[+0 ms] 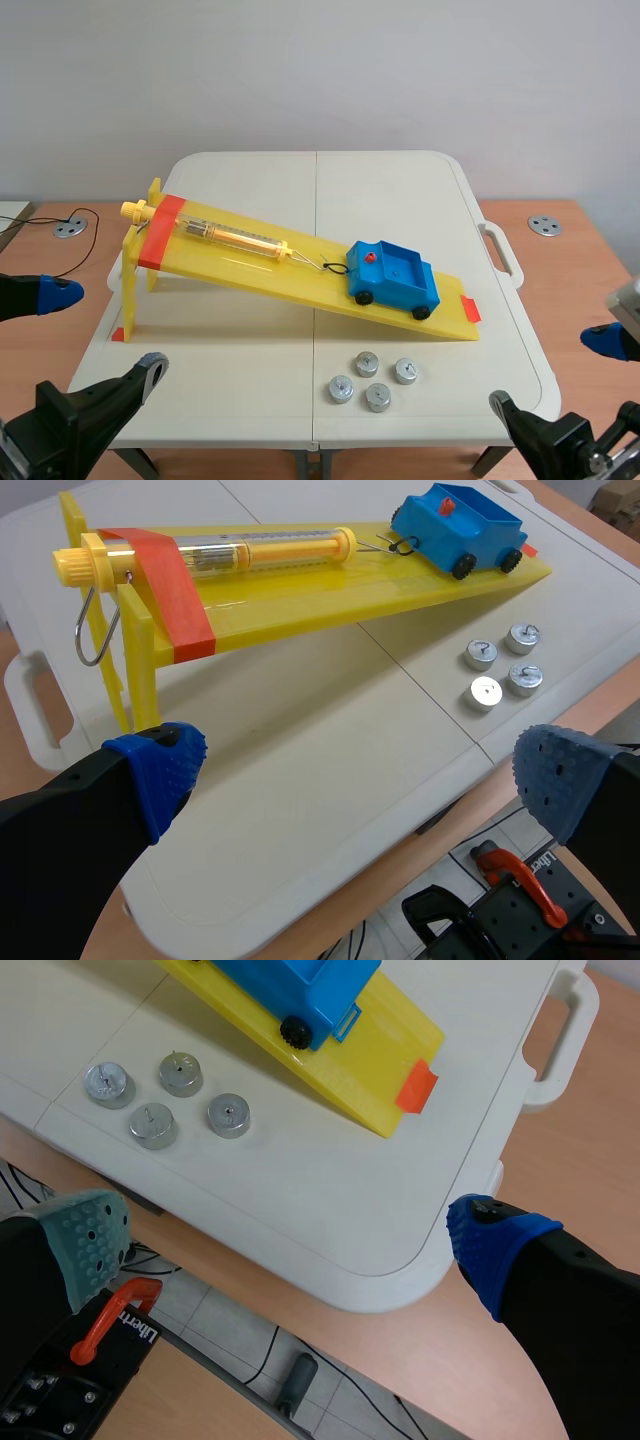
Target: Place the four metal weights on the blue cart on the ramp.
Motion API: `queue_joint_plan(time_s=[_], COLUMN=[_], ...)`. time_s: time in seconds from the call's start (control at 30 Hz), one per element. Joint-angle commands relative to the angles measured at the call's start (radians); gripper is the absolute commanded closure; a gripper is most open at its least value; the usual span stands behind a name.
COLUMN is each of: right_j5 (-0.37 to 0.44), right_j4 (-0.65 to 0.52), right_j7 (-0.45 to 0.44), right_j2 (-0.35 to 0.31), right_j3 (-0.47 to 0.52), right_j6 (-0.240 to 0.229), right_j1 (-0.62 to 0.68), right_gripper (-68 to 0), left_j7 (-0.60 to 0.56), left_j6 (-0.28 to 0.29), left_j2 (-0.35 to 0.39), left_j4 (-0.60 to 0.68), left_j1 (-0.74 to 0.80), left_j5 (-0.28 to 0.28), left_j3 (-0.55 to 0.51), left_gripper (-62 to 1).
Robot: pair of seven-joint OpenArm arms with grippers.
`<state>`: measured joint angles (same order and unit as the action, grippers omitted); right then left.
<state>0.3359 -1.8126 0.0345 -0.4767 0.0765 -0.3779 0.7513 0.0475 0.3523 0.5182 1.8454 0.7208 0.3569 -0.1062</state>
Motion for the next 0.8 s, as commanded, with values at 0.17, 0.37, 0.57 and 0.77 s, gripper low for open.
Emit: queue_joint_plan(time_s=[0.17,0.37,0.57,0.77], right_j5=[0.026,0.026,0.026,0.026], right_j4=[-0.114,-0.114,-0.114,-0.114], right_j7=[-0.103,-0.100,-0.100,-0.078], right_j2=[-0.043,-0.044,-0.044,-0.043], right_j3=[0.044,0.043,0.043,0.041], right_j6=[0.013,0.013,0.013,0.011], right_j1=[-0.003,-0.003,-0.003,-0.018], right_gripper=[-66.1,-66.1,-66.1,-66.1], left_j7=[-0.152,-0.152,-0.152,-0.146], left_j6=[0.017,0.017,0.017,0.017], left_j2=[0.011,0.011,0.011,0.011], left_j4=[0.070,0.070,0.070,0.070], left_j1=[0.029,0.029,0.029,0.029], left_j5=[0.077,0.077,0.077,0.077], left_j3=[-0.017,-0.017,-0.017,-0.017], left_gripper=[-62.3,-62.3,-62.3,-62.3])
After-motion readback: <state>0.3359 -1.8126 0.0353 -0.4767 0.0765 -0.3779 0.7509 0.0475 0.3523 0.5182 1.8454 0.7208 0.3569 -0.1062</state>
